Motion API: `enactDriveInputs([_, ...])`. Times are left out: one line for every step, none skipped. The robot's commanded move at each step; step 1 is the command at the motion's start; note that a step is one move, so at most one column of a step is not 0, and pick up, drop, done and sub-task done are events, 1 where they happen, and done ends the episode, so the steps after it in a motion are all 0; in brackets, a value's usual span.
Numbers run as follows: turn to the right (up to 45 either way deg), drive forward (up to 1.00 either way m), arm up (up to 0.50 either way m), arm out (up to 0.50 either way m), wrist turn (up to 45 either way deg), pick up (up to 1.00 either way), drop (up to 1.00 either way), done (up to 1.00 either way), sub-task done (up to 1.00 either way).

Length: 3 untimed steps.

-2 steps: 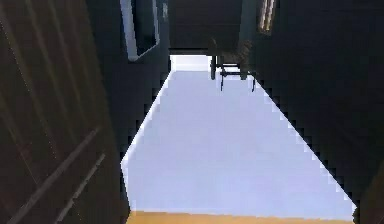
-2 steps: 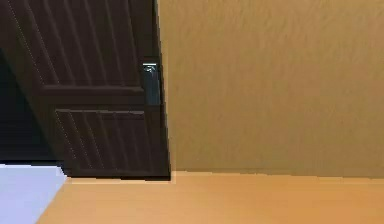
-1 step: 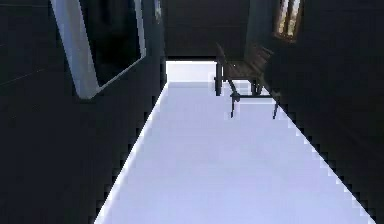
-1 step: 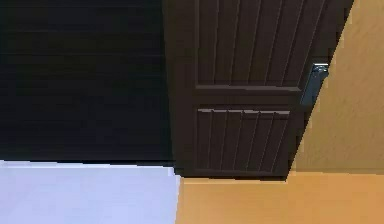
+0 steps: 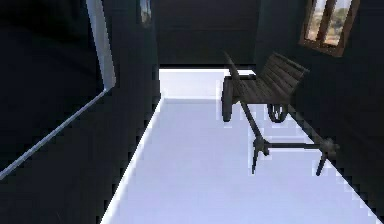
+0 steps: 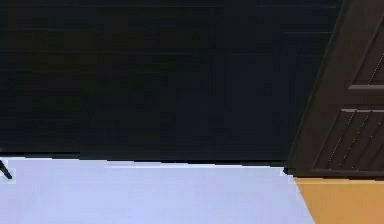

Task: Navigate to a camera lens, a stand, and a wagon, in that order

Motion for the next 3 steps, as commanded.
enactDriveInputs([-3.0,0.00,0.00,0.00,0.0,0.00,0.00,0.00,0.00])
enactDriveInputs([3.0,0.00,0.00,0.00,0.0,0.00,0.00,0.00,0.00])
enactDriveInputs([0.0,1.00,0.00,0.00,0.0,0.00,0.00,0.00,0.00])
